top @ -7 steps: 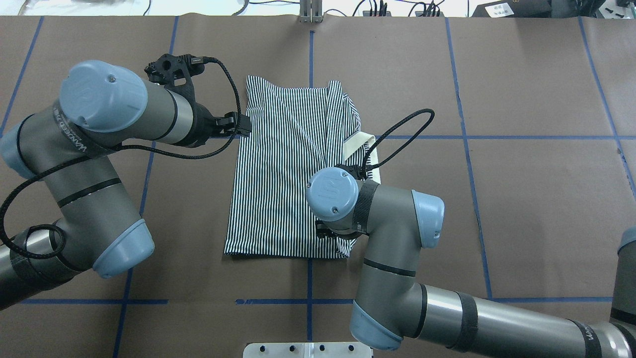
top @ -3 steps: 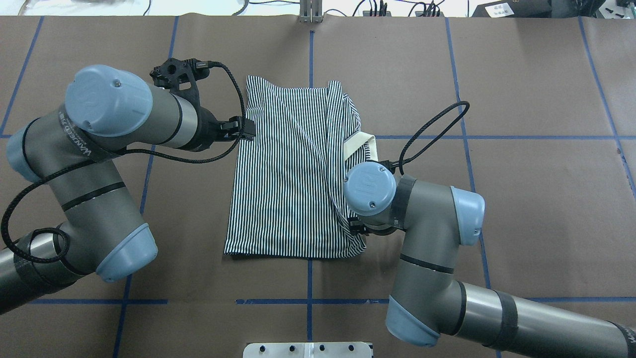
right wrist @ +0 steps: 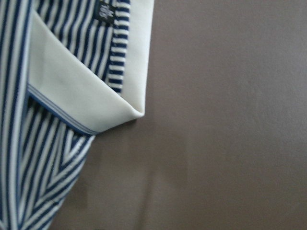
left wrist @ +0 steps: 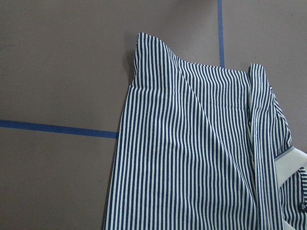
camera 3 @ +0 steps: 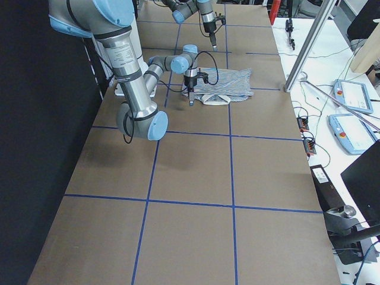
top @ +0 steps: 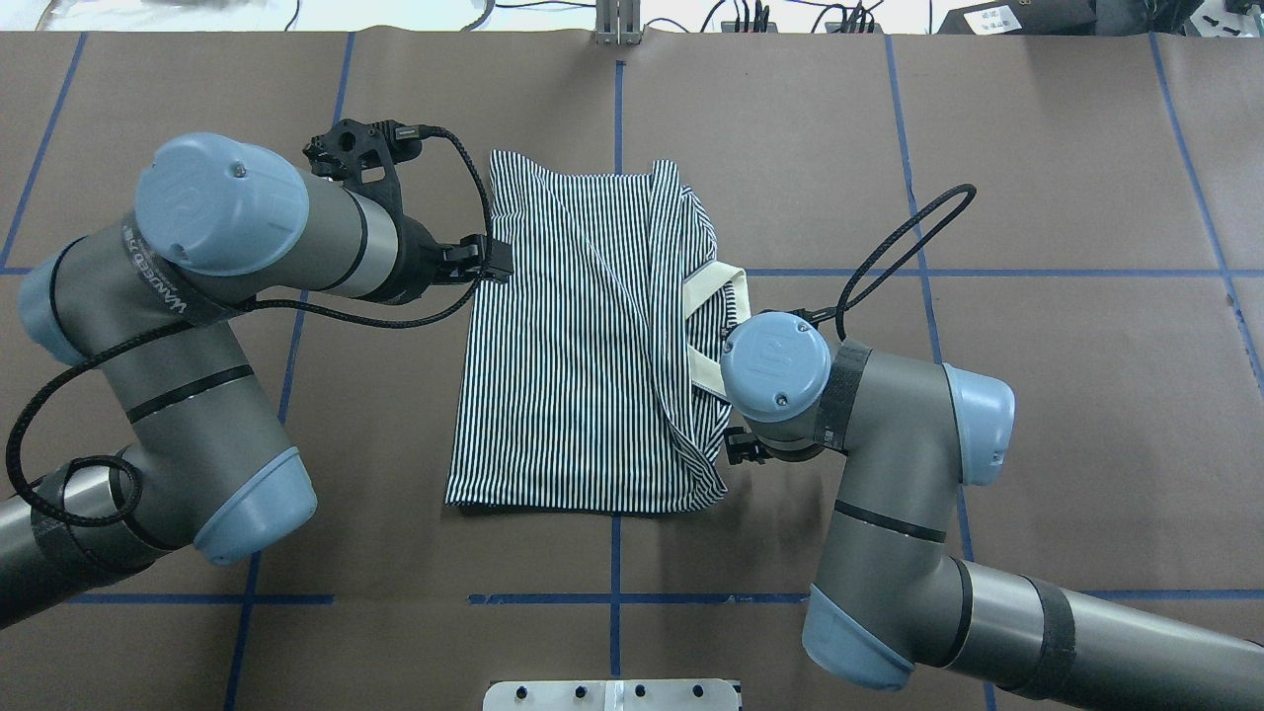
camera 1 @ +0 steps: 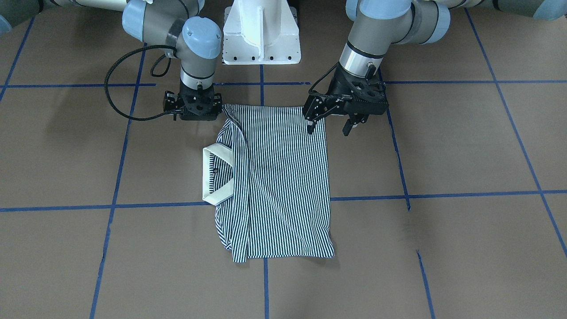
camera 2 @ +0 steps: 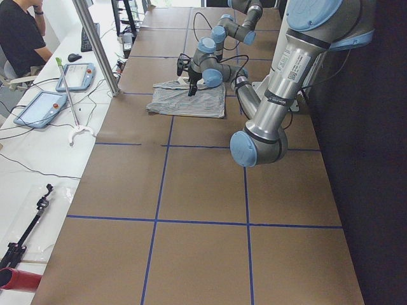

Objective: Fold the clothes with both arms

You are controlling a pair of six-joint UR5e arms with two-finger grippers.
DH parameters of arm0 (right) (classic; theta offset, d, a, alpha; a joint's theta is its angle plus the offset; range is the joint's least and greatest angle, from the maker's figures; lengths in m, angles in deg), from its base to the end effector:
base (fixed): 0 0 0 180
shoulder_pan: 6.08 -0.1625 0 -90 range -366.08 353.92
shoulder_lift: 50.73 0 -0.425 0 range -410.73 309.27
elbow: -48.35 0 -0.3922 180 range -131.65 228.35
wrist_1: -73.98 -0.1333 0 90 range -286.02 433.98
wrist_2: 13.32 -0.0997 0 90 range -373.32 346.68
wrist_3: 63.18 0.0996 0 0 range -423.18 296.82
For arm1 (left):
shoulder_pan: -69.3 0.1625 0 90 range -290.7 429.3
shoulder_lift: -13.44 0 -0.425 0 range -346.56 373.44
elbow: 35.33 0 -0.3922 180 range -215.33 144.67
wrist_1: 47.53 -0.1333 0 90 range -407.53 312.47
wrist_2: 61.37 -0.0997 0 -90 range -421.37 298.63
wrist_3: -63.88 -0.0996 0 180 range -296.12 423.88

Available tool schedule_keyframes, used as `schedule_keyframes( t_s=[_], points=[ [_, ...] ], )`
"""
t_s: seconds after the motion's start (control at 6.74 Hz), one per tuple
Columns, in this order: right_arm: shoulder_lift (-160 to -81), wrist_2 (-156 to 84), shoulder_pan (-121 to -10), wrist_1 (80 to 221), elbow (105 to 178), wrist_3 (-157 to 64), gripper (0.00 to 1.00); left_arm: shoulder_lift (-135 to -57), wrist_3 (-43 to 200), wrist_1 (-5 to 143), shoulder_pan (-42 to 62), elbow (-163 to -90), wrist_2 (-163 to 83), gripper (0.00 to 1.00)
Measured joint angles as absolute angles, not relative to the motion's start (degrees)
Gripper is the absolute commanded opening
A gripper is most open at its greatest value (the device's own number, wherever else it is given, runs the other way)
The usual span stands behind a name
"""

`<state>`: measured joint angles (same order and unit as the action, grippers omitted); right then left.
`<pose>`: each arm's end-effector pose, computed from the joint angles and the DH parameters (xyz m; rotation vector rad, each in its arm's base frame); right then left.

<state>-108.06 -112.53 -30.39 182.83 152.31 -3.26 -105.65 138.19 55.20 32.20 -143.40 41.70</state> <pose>-0.5284 -0.3674 0.2757 0.0810 -0.5027 -0.1375 0.4175 -0.4547 0.2087 0.2777 1.0257 -0.2187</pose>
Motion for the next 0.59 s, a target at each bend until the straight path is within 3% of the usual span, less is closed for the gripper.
schedule_keyframes(
  t_s=[0.59],
  points=[
    [-98.78, -112.48, -29.56, 179.08, 142.42, -4.21, 1.00, -105.08, 138.00, 55.13, 32.15, -143.77, 41.74, 1.00]
  ],
)
